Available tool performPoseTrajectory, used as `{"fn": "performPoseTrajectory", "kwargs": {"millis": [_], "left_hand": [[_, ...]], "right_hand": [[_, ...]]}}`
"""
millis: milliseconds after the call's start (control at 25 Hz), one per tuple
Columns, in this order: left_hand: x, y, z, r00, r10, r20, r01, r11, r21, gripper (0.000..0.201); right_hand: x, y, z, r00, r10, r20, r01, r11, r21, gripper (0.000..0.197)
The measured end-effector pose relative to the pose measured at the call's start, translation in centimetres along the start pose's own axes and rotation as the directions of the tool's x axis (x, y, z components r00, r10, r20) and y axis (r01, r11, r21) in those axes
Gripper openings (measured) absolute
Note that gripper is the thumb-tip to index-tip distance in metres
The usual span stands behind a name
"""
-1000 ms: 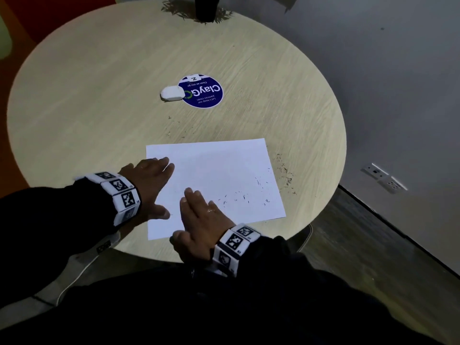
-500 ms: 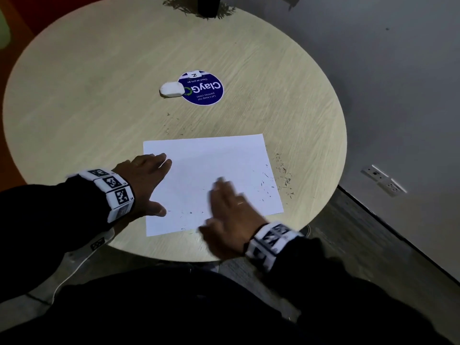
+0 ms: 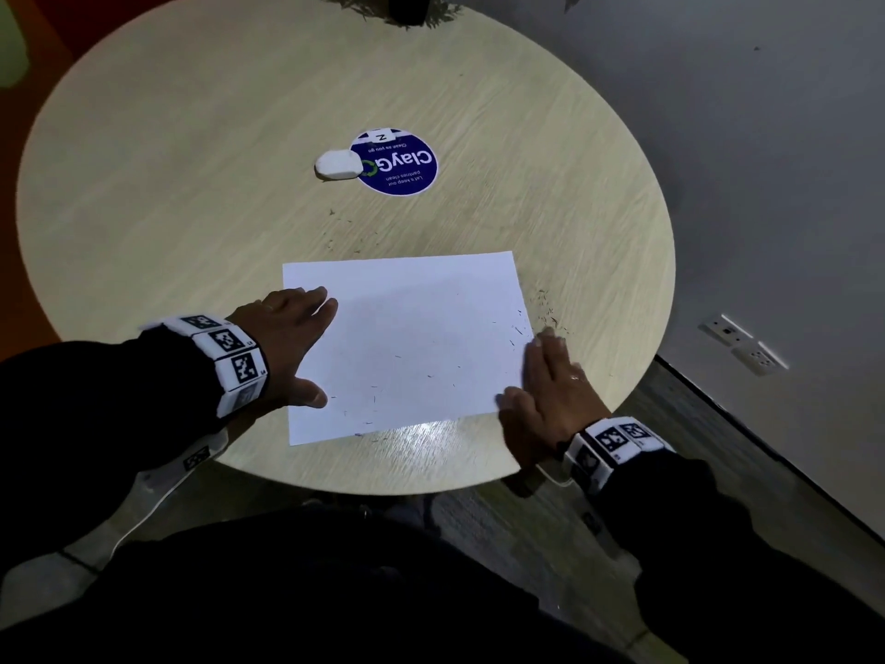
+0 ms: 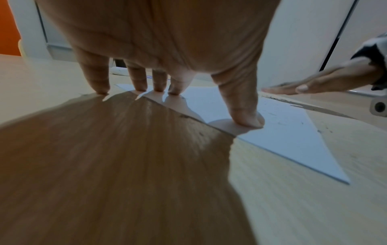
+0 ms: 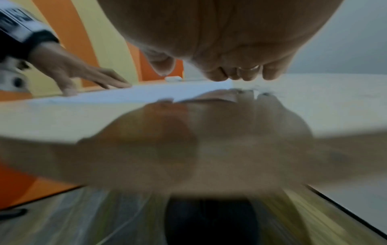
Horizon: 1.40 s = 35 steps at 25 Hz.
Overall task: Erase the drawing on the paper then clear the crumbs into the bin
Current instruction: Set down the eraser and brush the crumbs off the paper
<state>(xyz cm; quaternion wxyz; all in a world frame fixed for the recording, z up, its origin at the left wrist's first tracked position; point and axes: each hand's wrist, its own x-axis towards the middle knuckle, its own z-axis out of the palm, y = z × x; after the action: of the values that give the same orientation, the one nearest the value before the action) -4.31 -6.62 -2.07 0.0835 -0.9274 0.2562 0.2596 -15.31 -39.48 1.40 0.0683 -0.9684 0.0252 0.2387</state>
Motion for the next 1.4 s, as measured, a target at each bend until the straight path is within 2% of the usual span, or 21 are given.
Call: {"fn": "performPoseTrajectory", "kwargs": {"millis": [80,160,240,320,480,560,640,720,800,880,1000,1080,1120,1160,1240,1320,1400], "left_hand": [[-0.1,0.2,-0.2,1.0,-0.005,0.0,0.005,1.0,0.002,0.12],[-0.2,0.4,-0.5,1.0,-0.011,0.01,0.01,1.0,0.011,0.12],[-0.2,0.5,-0.7,1.0,-0.014,0.024,0.014,1.0,0.022,0.12],[-0.2,0.5,-0.7,0.999,-0.019,0.032,0.018,1.0,0.024,0.12],[-0.3,0.4,-0.7,0.999,-0.013,0.03,0.013,1.0,0.008,0.121],[-0.3,0.5,-0.8,0.999,-0.015,0.035,0.015,1.0,0.005,0.121],[-0.3,0.5,-0.9,0.999,-0.018,0.042,0.017,1.0,0.005,0.12],[-0.3,0.6,-1.0,0.999,-0.018,0.05,0.017,1.0,0.013,0.12],[-0.4,0.7,-1.1,0.998,-0.022,0.061,0.02,1.0,0.023,0.12],[-0.3,0.7,-1.1,0.997,-0.026,0.071,0.025,0.999,0.023,0.12],[-0.2,0.7,-1.2,0.997,-0.029,0.068,0.027,0.999,0.026,0.121],[-0.3,0.7,-1.2,0.996,-0.034,0.081,0.032,0.999,0.028,0.121],[-0.3,0.7,-1.2,0.996,-0.036,0.087,0.033,0.999,0.028,0.121],[-0.3,0.7,-1.2,0.996,-0.034,0.088,0.032,0.999,0.029,0.121],[-0.2,0.8,-1.3,0.996,-0.036,0.085,0.033,0.999,0.038,0.121],[-0.2,0.8,-1.4,0.995,-0.039,0.091,0.035,0.998,0.047,0.121],[-0.3,0.8,-1.4,0.995,-0.039,0.096,0.035,0.999,0.042,0.121]], "right_hand": [[0.7,-3.8,0.0,0.987,-0.158,-0.029,0.159,0.986,0.042,0.088],[0.7,-8.6,1.5,0.941,-0.339,-0.014,0.339,0.94,0.043,0.083],[0.5,-11.0,2.9,0.92,-0.385,0.077,0.385,0.923,0.013,0.075],[1.1,-9.2,3.2,0.94,-0.338,0.044,0.339,0.941,-0.019,0.074],[3.2,-0.7,1.4,0.987,-0.146,-0.061,0.135,0.979,-0.152,0.069],[4.0,0.7,0.0,0.993,-0.112,-0.028,0.106,0.983,-0.148,0.087],[4.3,-2.1,0.3,0.985,-0.172,-0.026,0.17,0.982,-0.086,0.097],[3.8,-6.8,1.5,0.956,-0.288,-0.063,0.289,0.957,0.006,0.087],[3.9,-9.6,2.2,0.948,-0.318,-0.026,0.319,0.946,0.061,0.079],[5.9,-8.7,2.4,0.966,-0.258,-0.034,0.259,0.966,0.029,0.076],[8.2,-3.6,1.7,0.985,-0.059,-0.164,0.042,0.994,-0.104,0.082],[8.5,-0.6,0.1,0.984,0.039,-0.172,-0.054,0.995,-0.078,0.081],[8.4,-0.7,-0.7,0.993,0.019,-0.119,-0.03,0.995,-0.095,0.08],[8.2,-1.7,-1.1,0.995,-0.063,-0.077,0.053,0.99,-0.133,0.08],[7.0,-5.9,-1.0,0.97,-0.242,0.004,0.242,0.968,-0.062,0.077],[4.1,-9.0,0.9,0.936,-0.348,0.052,0.347,0.938,0.016,0.082],[0.6,-8.0,2.2,0.92,-0.374,0.113,0.374,0.927,0.028,0.083]]}}
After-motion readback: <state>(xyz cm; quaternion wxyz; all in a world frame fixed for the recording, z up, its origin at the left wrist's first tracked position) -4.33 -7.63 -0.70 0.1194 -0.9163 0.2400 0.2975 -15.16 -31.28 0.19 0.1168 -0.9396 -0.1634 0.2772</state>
